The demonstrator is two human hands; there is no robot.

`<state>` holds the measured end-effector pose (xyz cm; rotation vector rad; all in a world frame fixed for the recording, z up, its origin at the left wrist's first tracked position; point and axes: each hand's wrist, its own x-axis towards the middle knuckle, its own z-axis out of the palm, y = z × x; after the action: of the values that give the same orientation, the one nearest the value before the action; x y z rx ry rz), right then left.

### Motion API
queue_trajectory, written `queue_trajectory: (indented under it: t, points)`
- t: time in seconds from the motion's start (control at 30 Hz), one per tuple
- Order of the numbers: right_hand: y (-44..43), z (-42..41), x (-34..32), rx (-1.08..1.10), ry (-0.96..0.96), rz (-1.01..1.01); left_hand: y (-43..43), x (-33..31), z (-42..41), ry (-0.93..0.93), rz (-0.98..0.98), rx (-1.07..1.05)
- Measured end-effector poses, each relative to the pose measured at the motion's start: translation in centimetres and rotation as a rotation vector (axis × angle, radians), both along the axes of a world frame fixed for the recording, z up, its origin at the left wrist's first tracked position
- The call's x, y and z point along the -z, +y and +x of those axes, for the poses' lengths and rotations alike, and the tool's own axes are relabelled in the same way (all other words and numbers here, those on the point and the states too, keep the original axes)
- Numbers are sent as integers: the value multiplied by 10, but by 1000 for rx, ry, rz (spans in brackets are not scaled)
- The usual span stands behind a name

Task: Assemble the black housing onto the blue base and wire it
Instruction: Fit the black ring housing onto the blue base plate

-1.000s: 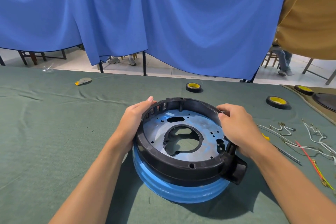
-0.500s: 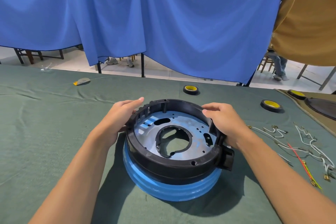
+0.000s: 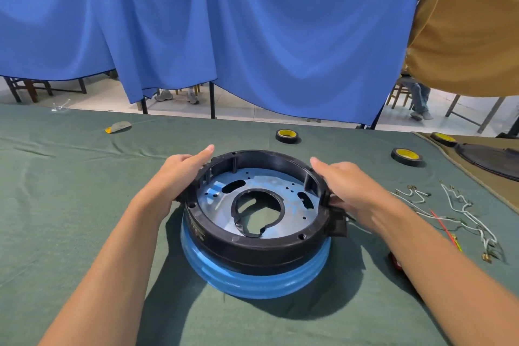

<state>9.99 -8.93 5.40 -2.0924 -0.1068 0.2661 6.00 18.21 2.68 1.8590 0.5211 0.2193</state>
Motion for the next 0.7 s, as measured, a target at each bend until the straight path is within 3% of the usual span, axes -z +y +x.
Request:
queue_trajectory:
  t: [0.1, 0.33, 0.5, 0.7]
  points:
    - [9, 10, -3, -66, 51, 52, 5, -4, -5, 44, 32, -59]
    - [2, 18, 1, -65, -151, -134, 5, -6, -9, -35, 150, -43]
    - [18, 12, 4, -20, -339, -292, -2, -5, -10, -35, 113, 57]
    - [22, 12, -6, -4, -399, -342, -2, -4, -11, -62, 73, 25]
